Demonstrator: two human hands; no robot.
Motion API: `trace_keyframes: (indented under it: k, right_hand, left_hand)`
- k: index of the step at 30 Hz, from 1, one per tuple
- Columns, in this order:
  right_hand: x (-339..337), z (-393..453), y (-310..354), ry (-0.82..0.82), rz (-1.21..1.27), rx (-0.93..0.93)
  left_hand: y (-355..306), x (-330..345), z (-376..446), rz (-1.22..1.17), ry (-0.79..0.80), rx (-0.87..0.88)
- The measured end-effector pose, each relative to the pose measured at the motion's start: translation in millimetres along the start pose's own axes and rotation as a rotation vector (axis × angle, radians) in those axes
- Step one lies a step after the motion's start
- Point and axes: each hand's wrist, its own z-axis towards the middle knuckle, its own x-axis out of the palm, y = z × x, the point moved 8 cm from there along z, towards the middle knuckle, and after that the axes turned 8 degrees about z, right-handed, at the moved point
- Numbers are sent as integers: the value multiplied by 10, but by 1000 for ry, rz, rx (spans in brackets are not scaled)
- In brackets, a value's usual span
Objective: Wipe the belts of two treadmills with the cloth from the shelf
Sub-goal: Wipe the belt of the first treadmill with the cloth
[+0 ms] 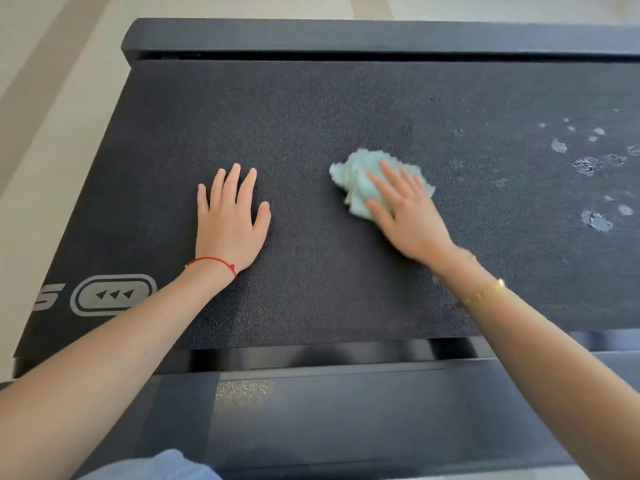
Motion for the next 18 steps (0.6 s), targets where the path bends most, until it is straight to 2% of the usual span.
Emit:
trace_keyframes:
  k: [2, 3, 5, 8, 11, 14, 18]
  right_hand:
    - [-36, 203, -124, -39, -17, 137]
    - [10, 189, -53, -40, -33, 136]
    - [137, -81, 289, 5, -25, -12]
    - [244, -848, 768, 160, 19, -263]
    - [118, -1148, 753, 226, 65, -309]
    - [22, -687, 300, 137, 18, -183]
    - [-131, 124, -311, -5, -4, 172]
  left_hand:
    - [-5, -6, 2, 4, 10, -2]
    - [-7, -7, 1, 5, 12, -2]
    - [-13, -8, -5, 3, 4, 0]
    - [-11, -9, -11, -1, -13, 2]
    - [-17, -11, -11, 3, -16, 6]
    - [-15, -13, -9, 13, -6, 6]
    - [-20, -26, -7, 8, 9, 3]
